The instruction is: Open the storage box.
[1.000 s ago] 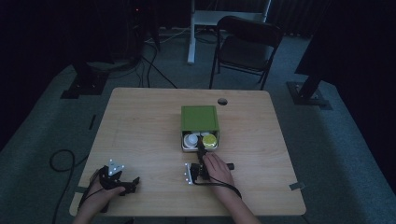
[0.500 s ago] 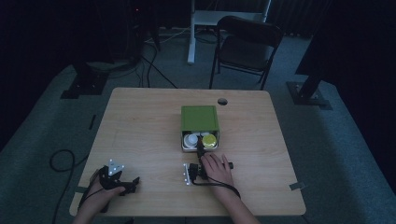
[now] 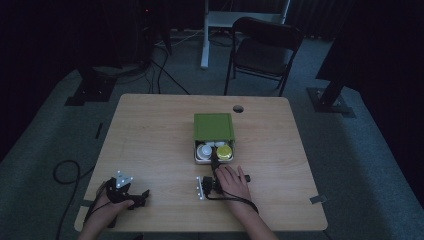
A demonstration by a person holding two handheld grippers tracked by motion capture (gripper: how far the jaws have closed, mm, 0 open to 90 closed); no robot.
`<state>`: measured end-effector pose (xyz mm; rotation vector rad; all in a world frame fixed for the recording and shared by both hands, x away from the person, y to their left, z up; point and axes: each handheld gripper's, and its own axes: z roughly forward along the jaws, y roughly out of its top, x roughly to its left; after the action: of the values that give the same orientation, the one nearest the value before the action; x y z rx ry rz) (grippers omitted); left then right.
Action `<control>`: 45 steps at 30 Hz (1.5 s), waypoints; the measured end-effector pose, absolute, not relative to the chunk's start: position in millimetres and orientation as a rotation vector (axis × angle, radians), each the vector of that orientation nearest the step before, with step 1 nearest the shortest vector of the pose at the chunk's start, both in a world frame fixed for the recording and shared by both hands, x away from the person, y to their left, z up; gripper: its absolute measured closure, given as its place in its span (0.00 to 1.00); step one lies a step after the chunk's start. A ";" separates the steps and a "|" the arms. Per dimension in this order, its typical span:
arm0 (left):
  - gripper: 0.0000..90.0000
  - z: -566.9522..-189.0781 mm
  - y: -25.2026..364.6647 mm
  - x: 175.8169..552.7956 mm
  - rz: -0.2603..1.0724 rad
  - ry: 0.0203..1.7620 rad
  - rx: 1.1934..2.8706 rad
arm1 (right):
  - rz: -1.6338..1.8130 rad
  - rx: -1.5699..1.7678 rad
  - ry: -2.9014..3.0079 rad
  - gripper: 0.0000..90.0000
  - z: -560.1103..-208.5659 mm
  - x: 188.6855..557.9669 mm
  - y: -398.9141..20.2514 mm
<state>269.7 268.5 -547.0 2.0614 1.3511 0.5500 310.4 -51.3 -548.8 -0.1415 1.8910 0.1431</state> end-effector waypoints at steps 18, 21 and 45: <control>0.00 -547.1 268.5 269.7 0.550 1.351 2.059 | 0.151 -0.154 1.911 0.80 -547.1 291.1 -53.1; 0.00 -547.1 268.4 269.7 0.550 1.352 2.058 | 0.155 -0.153 1.916 0.80 -546.6 287.0 -53.3; 0.00 -547.1 268.4 269.7 0.550 1.352 2.060 | 0.173 -0.176 1.951 0.80 -549.5 249.0 -56.6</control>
<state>269.7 268.4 -547.1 2.0596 1.3516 0.5503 249.0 -56.6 -549.5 -0.1760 1.9511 0.1732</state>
